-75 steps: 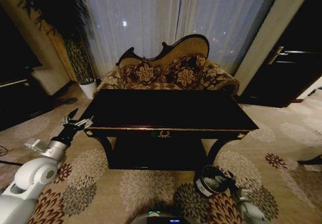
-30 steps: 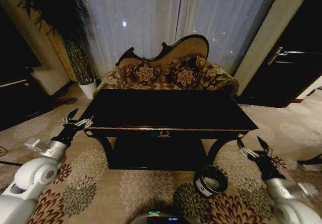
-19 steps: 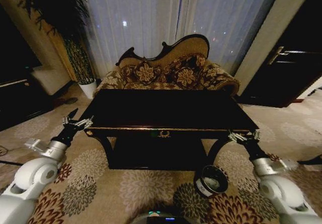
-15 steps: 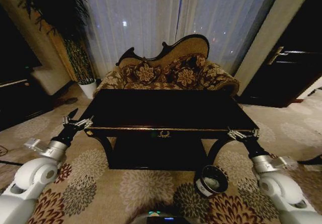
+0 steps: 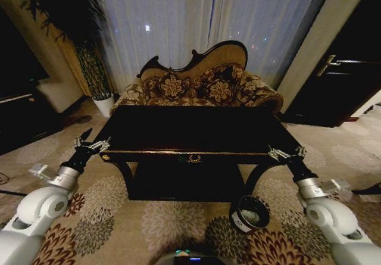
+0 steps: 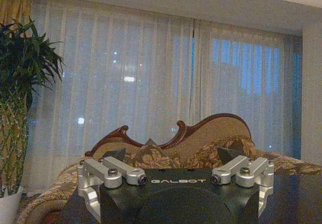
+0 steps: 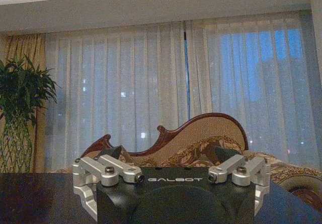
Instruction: Move to the front of the table and place the trash on the table into the trash bin.
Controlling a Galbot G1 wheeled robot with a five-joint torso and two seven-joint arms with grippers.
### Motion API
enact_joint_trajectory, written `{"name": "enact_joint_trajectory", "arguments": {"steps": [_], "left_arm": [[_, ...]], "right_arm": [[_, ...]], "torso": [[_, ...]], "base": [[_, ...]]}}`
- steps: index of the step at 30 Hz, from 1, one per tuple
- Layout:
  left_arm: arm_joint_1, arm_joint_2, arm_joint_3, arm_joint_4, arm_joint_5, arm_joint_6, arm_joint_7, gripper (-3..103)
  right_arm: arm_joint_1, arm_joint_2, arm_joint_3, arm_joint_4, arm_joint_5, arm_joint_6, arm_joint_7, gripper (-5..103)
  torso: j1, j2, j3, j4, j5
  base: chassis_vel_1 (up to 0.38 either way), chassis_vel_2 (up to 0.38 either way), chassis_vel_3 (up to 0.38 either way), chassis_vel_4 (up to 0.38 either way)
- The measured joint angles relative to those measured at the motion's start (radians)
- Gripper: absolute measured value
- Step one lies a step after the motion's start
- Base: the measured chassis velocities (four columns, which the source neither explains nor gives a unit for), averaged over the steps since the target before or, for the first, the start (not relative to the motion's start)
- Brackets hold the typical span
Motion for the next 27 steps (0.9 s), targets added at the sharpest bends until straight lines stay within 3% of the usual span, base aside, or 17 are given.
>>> {"name": "enact_joint_trajectory", "arguments": {"steps": [19, 27], "left_arm": [[0.000, 0.000, 0.000, 0.000, 0.000, 0.000, 0.000, 100], [0.000, 0.000, 0.000, 0.000, 0.000, 0.000, 0.000, 100]], "right_arm": [[-0.001, 0.001, 0.000, 0.000, 0.000, 0.000, -0.001, 100], [-0.001, 0.002, 0.001, -0.001, -0.001, 0.000, -0.002, 100]], "torso": [[0.000, 0.000, 0.000, 0.0001, 0.0000], [0.000, 0.000, 0.000, 0.0000, -0.0001]], "base": [[0.000, 0.000, 0.000, 0.000], [0.099, -0.112, -0.125, 0.108]]}}
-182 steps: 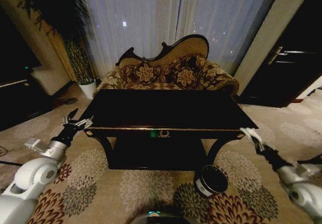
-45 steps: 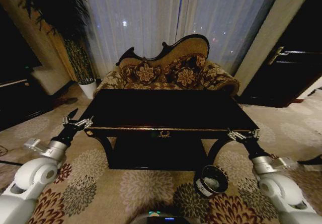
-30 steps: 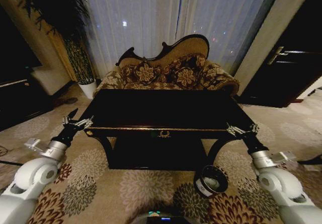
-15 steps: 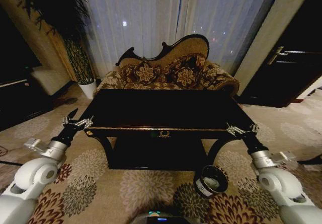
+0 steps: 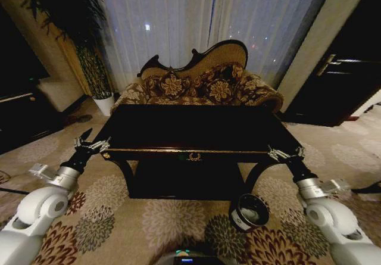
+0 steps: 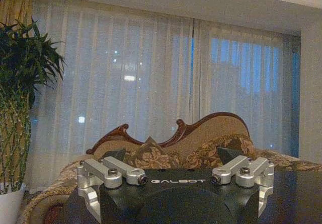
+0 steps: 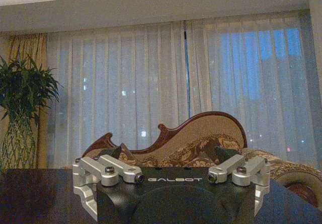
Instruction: Move to the front of the table and place the trash on the table into the trash bin.
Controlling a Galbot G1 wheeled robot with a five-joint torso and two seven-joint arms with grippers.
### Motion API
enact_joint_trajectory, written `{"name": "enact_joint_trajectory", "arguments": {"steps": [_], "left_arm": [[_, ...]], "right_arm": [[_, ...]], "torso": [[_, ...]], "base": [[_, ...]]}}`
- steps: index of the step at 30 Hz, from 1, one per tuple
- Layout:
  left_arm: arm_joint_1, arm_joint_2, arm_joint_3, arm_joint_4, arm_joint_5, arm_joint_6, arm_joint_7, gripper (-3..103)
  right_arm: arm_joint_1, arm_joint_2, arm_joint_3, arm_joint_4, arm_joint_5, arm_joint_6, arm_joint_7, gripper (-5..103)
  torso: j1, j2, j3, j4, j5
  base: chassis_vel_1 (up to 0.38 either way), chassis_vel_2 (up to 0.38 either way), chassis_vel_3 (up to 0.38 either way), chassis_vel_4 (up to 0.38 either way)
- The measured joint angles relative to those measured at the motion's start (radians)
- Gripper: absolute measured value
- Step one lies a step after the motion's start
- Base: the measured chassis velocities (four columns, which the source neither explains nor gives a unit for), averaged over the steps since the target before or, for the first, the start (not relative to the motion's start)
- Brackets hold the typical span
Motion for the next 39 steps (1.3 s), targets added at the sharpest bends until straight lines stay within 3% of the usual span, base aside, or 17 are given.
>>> {"name": "enact_joint_trajectory", "arguments": {"steps": [39], "left_arm": [[0.000, 0.000, 0.000, 0.000, 0.000, 0.000, 0.000, 100]], "right_arm": [[0.000, 0.000, 0.000, -0.001, -0.001, 0.002, 0.000, 100]], "torso": [[-0.001, 0.000, 0.000, -0.0001, 0.0001]], "base": [[0.178, -0.181, -0.177, 0.179]]}}
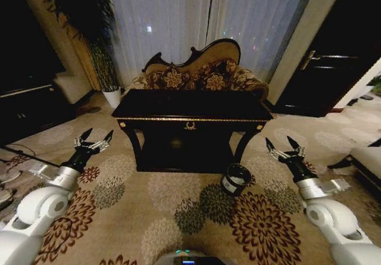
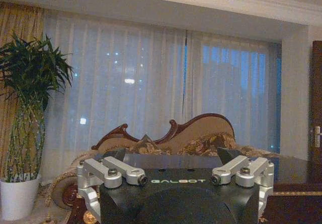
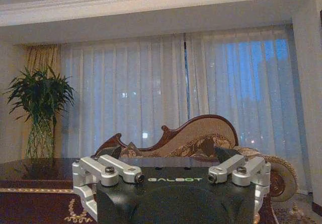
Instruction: Move to the front of the table and place the trash on the table into the trash bin.
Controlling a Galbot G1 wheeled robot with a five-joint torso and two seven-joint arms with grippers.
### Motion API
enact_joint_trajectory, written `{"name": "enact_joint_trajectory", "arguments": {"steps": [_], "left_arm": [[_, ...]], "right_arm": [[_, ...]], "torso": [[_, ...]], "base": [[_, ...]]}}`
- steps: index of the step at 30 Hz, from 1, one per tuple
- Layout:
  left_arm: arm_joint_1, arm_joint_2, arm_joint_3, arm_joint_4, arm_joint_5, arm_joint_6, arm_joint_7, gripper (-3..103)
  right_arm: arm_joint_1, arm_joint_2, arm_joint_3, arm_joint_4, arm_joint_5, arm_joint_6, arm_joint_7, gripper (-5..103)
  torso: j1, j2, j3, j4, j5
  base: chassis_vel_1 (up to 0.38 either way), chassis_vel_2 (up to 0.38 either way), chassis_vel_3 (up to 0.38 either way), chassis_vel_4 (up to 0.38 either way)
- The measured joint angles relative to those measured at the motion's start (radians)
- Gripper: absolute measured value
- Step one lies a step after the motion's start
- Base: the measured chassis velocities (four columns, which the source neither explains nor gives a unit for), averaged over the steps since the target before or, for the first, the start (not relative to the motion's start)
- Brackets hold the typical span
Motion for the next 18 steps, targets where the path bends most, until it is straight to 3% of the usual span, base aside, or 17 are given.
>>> {"name": "enact_joint_trajectory", "arguments": {"steps": [18], "left_arm": [[0.000, 0.000, 0.000, 0.000, 0.000, 0.000, 0.000, 100]], "right_arm": [[0.000, 0.000, 0.000, 0.000, 0.000, 0.000, 0.000, 100]], "torso": [[0.000, 0.000, 0.000, 0.0001, -0.0001]], "base": [[0.152, -0.162, -0.156, 0.157]]}}
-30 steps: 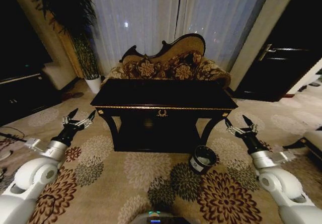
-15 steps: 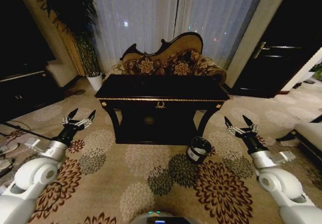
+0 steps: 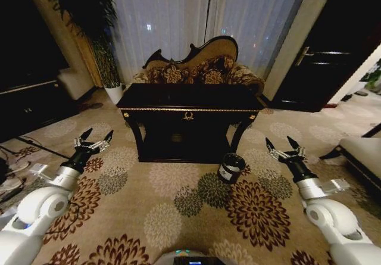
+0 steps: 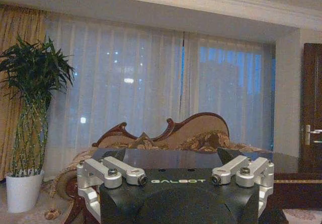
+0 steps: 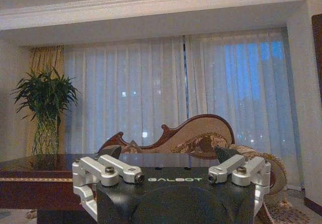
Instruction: Move to the front of the table and place the trash on the table into the trash bin.
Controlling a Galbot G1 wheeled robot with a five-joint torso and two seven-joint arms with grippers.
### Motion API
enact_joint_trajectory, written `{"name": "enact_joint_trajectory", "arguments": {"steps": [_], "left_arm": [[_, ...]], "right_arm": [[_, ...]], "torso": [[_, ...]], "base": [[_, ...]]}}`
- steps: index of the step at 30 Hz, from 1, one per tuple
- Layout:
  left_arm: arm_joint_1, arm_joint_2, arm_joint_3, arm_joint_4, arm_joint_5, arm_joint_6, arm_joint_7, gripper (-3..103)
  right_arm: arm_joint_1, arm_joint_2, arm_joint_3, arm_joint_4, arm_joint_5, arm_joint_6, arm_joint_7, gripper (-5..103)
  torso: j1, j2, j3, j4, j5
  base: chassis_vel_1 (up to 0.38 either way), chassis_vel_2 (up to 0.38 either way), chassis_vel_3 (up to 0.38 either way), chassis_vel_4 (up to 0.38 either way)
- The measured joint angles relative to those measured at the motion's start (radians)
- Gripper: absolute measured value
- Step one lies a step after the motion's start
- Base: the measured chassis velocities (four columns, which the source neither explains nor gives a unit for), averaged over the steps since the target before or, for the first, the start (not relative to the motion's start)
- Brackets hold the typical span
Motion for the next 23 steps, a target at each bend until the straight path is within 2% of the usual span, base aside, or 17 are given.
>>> {"name": "enact_joint_trajectory", "arguments": {"steps": [23], "left_arm": [[0.000, 0.000, 0.000, 0.000, 0.000, 0.000, 0.000, 100]], "right_arm": [[0.000, 0.000, 0.000, 0.000, 0.000, 0.000, 0.000, 100]], "torso": [[0.000, 0.000, 0.000, 0.0000, 0.0001]], "base": [[0.175, -0.168, -0.169, 0.181]]}}
